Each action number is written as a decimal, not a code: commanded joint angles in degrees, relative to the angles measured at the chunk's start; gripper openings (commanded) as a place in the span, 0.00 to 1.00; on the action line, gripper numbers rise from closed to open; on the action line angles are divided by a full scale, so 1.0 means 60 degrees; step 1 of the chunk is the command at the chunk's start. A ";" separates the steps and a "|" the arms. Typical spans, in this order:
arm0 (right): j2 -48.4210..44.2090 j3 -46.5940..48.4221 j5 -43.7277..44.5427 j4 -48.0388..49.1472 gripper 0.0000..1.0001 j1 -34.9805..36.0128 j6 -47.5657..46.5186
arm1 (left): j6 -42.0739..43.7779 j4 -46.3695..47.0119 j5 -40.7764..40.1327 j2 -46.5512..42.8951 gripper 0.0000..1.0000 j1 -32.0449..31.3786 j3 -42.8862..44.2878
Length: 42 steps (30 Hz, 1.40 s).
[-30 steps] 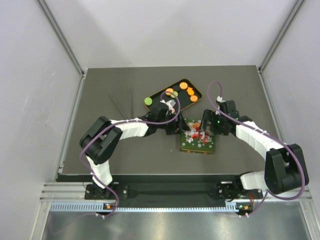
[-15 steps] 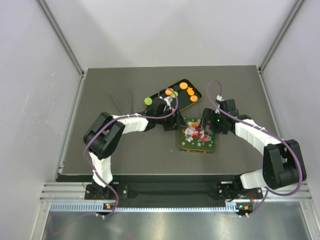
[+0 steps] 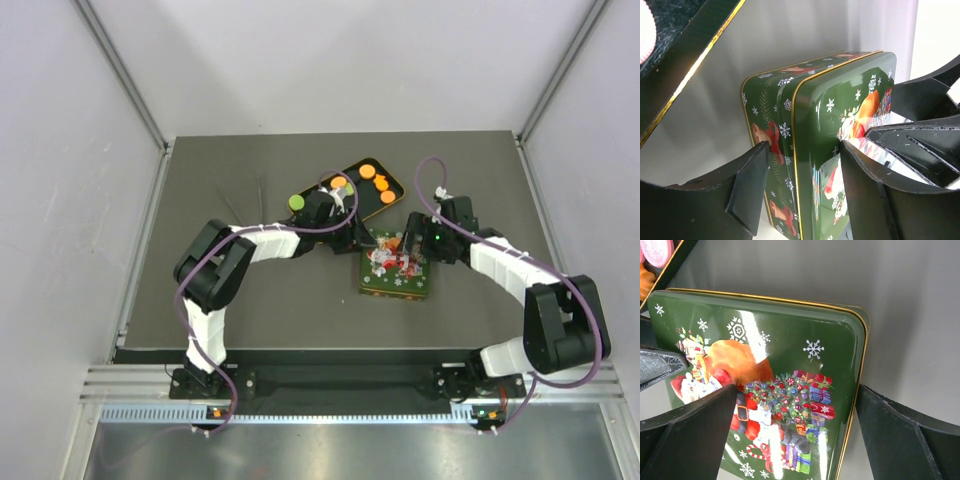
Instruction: Pack the cookies
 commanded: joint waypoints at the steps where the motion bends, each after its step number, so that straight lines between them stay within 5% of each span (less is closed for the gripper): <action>1: 0.0299 0.0427 0.0029 -0.0056 1.00 -0.0055 -0.0163 | 0.0185 -0.0369 -0.0920 0.0096 0.62 -0.0118 -0.0672; 16: 0.2657 0.3107 -0.1011 -0.0085 1.00 0.0178 -0.0588 | -0.0956 0.0628 -0.2034 -0.2117 0.63 -0.2037 -0.2943; 30: 0.2104 0.5336 0.1449 -0.2018 1.00 -0.0246 -0.0647 | 0.0418 -0.1349 -0.2196 -0.3860 0.71 -0.1627 -0.2475; 35: 0.0917 0.4562 0.1685 -0.2268 1.00 -0.0319 -0.0326 | 0.1136 -0.2371 -0.1932 -0.4168 0.72 -0.1188 -0.2110; 42: -0.1792 0.1545 0.1479 -0.2268 1.00 -0.0319 0.0319 | 0.2719 -0.3414 -0.1054 -0.3423 0.74 -0.0676 -0.0777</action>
